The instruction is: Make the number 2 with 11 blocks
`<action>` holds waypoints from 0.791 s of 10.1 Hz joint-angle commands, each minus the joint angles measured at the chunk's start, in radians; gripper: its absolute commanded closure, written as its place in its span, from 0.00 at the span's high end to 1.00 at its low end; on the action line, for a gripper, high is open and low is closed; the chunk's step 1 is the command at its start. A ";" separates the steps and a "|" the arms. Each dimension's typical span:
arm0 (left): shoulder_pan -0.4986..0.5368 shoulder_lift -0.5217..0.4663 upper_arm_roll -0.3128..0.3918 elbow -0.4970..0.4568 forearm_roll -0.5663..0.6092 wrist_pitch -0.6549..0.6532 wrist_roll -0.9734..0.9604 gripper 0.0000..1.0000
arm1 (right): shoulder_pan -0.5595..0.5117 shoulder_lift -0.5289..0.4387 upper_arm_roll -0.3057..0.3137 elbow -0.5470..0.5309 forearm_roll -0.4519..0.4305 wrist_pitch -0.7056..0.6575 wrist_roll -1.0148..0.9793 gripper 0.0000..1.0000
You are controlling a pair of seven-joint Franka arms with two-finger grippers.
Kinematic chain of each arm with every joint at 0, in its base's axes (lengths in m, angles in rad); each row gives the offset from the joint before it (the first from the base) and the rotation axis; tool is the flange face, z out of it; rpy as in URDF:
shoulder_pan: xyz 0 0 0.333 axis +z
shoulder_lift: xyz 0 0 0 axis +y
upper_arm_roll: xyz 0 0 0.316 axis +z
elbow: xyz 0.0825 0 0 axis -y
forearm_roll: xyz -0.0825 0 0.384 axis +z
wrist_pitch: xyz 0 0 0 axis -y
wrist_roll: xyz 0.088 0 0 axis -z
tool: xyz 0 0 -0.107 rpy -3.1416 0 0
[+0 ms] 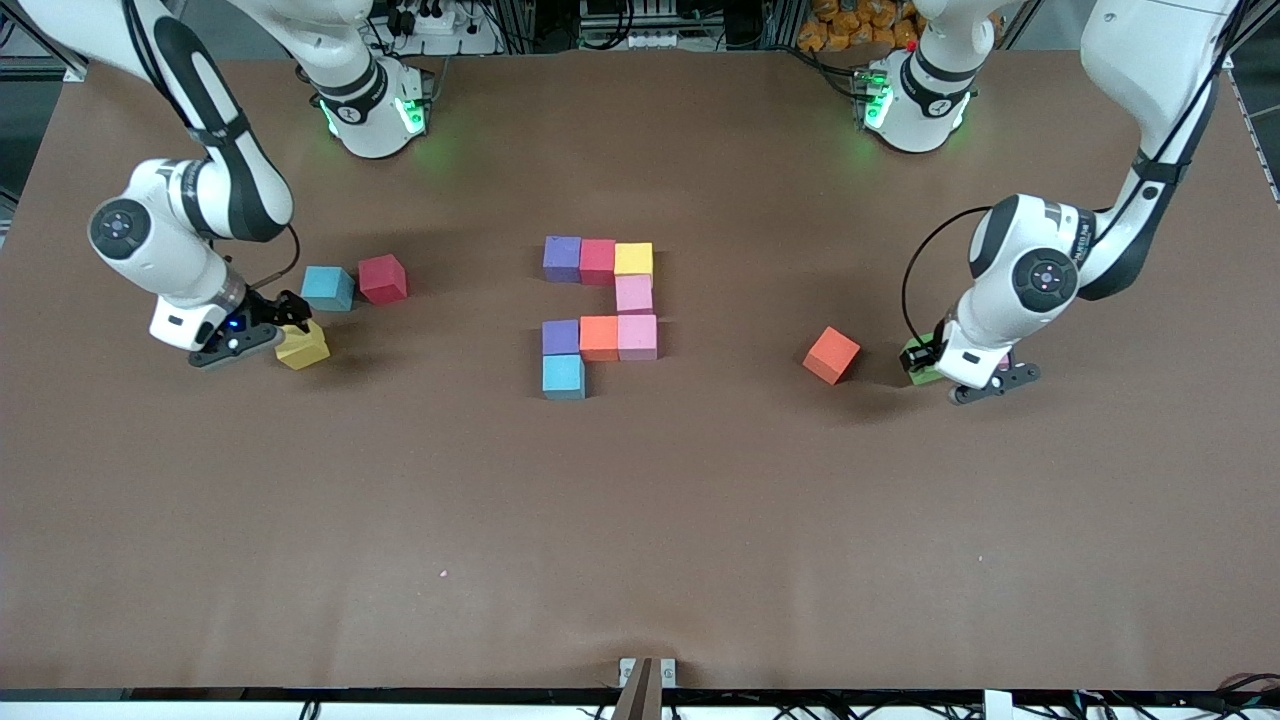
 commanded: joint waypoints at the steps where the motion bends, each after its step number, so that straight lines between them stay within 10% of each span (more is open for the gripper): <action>1: 0.002 0.004 -0.006 0.084 -0.013 -0.078 -0.025 0.36 | -0.009 0.040 0.006 0.002 0.002 0.044 -0.050 1.00; 4: -0.017 0.024 -0.006 0.194 -0.038 -0.196 -0.025 0.36 | -0.027 0.071 0.008 0.002 0.002 0.050 -0.067 1.00; 8: -0.032 0.064 -0.011 0.348 -0.039 -0.328 -0.040 0.36 | -0.024 0.065 0.023 0.011 0.002 0.049 -0.066 0.24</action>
